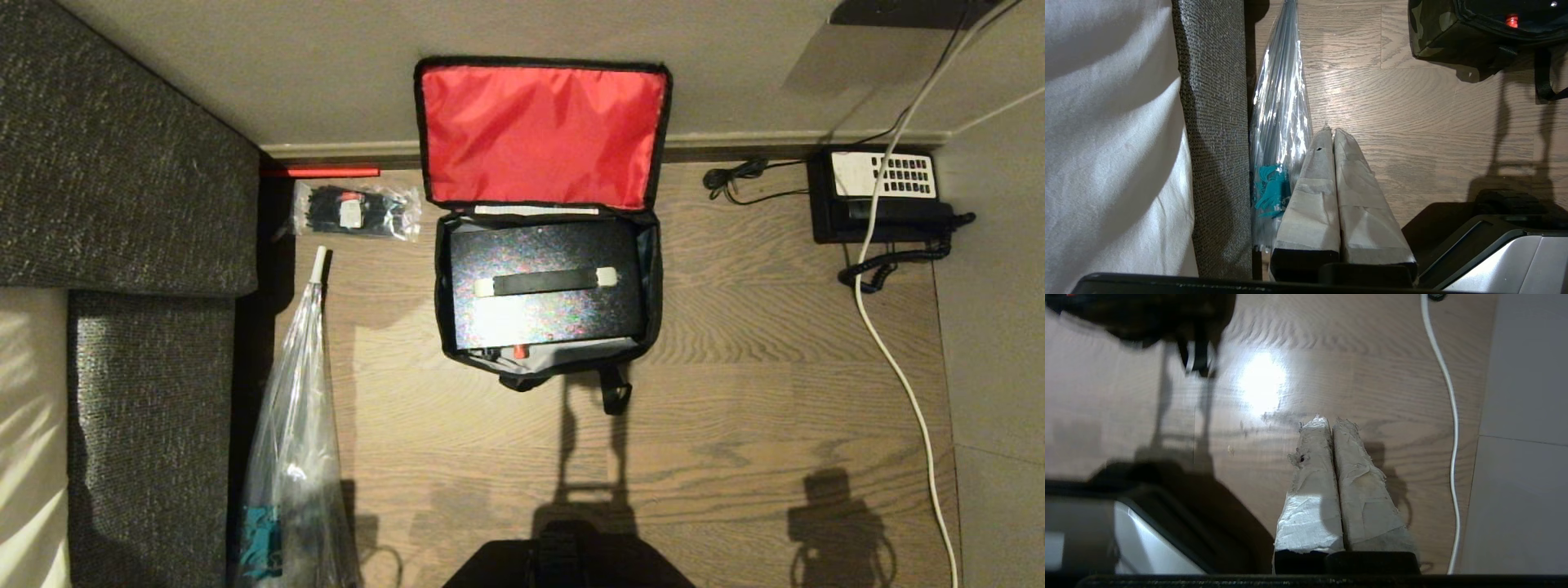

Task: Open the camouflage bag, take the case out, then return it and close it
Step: Grip the handle

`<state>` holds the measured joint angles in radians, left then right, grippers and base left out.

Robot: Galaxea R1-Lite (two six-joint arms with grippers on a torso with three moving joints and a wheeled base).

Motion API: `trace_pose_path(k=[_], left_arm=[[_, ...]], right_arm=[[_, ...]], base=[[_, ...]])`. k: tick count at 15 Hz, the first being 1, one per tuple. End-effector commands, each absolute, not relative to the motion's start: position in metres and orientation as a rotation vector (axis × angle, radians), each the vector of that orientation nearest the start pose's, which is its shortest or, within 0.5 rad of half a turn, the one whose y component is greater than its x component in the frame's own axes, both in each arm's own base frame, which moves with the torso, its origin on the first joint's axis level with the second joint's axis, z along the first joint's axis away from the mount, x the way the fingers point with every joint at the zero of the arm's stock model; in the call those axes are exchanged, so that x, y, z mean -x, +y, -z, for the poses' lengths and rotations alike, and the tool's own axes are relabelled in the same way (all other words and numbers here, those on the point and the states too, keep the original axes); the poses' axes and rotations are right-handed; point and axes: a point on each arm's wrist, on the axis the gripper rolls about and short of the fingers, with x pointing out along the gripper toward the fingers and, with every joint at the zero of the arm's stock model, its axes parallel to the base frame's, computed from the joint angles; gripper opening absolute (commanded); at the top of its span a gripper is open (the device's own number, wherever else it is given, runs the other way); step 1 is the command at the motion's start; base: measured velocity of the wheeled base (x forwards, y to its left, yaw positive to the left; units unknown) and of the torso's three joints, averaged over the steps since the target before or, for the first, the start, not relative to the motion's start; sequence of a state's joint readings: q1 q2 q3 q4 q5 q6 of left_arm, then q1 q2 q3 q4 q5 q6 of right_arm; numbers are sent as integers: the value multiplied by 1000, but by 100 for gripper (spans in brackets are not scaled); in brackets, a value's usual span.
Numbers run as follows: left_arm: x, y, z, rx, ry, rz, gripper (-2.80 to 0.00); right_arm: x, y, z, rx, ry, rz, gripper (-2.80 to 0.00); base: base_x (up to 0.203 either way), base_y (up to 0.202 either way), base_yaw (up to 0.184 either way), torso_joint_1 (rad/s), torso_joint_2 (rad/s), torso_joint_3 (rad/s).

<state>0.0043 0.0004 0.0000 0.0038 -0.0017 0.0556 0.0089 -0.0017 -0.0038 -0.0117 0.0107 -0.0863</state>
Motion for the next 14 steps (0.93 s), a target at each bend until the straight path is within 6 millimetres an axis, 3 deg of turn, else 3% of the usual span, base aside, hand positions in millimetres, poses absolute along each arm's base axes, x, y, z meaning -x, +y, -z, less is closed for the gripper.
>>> trace_pose_path(k=[1, 3, 4, 6, 7, 8, 10, 11, 14], left_arm=[[23, 0, -75, -64, 5, 0, -280], [23, 0, -75, -58, 3, -3, -280], [23, 0, -74, -55, 7, -3, -280], [23, 0, -74, -57, 5, -2, -280], [23, 0, -75, -60, 6, -1, -280], [23, 0, -74, -52, 7, -3, -280], [23, 0, -74, -55, 8, 0, -280], [23, 0, -74, -52, 5, -3, -280], [23, 0, -74, -51, 5, -3, -280]], right_arm=[[30, 0, -97, 62, -92, -12, -280], [54, 0, -132, 51, -86, -51, -280], [79, 1, -156, 47, -88, -86, -280], [122, 2, -185, 42, -111, -140, -280], [131, 2, -190, 36, -66, -164, -280], [127, 3, -194, 24, 28, -181, -280], [95, 4, -220, 10, 222, -212, -280], [65, 4, -237, 20, 337, -232, -280], [-75, 7, -265, 107, 610, -254, -280]], base=[[0, 0, 0, 0, 0, 0], [0, 0, 0, 0, 0, 0], [0, 0, 0, 0, 0, 0], [0, 0, 0, 0, 0, 0], [0, 0, 0, 0, 0, 0], [0, 0, 0, 0, 0, 0], [0, 0, 0, 0, 0, 0], [0, 0, 0, 0, 0, 0], [0, 0, 0, 0, 0, 0]])
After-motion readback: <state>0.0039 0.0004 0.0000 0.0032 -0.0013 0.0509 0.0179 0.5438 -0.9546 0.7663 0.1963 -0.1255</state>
